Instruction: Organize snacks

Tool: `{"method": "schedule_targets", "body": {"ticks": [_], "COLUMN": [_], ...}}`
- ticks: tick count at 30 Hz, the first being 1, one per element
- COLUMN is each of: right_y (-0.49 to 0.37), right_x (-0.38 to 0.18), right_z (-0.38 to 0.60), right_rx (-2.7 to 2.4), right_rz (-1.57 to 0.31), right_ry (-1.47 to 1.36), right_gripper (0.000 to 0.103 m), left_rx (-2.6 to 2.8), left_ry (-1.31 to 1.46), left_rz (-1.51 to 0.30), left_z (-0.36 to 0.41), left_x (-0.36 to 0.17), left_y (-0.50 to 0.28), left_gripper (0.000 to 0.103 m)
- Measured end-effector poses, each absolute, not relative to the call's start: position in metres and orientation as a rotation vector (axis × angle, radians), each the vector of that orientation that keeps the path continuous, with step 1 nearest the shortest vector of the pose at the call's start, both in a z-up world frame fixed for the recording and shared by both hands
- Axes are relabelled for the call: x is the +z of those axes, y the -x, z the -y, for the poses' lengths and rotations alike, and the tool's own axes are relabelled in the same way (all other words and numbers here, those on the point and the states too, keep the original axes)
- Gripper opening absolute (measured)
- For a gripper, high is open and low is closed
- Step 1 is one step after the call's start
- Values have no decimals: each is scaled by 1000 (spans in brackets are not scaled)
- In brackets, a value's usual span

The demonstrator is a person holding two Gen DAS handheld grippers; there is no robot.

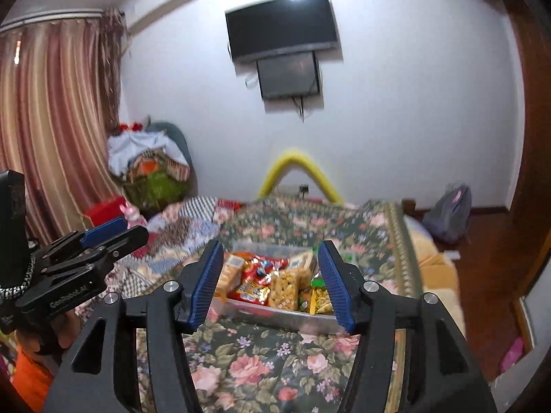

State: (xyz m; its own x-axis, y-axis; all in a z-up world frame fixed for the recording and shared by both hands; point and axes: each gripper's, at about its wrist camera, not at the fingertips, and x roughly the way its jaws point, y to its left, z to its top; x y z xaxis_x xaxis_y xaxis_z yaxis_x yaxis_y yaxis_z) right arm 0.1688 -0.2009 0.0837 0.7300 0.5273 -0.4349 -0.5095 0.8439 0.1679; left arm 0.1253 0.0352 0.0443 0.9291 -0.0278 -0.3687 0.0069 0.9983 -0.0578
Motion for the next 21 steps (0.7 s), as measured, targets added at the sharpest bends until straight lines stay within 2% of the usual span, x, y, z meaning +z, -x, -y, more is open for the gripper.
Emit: {"method": "schedule_targets", "body": {"ticks": [2, 4, 6, 11, 21], "right_y": [-151, -139, -126, -107, -91], "right_x": [94, 99, 102, 102, 96], "right_z": [207, 211, 213, 213, 222], "right_rx": [575, 580, 568, 536, 504], "right_rz": [-461, -442, -420, -378, -368], "right_ry": [-44, -50, -53, -41, -31], "right_gripper": [57, 70, 85, 103, 103], "left_rx": [-19, -27, -27, -14, -11], "left_ry": [50, 48, 45, 42, 21], "left_rz": [-345, -322, -303, -269, -256], "left_z": [-29, -24, -20, -16, -10], "left_x": [53, 58, 61, 62, 58], "left_y": [-105, -88, -75, -52, -34], "left_gripper": [64, 72, 84, 95, 100]}}
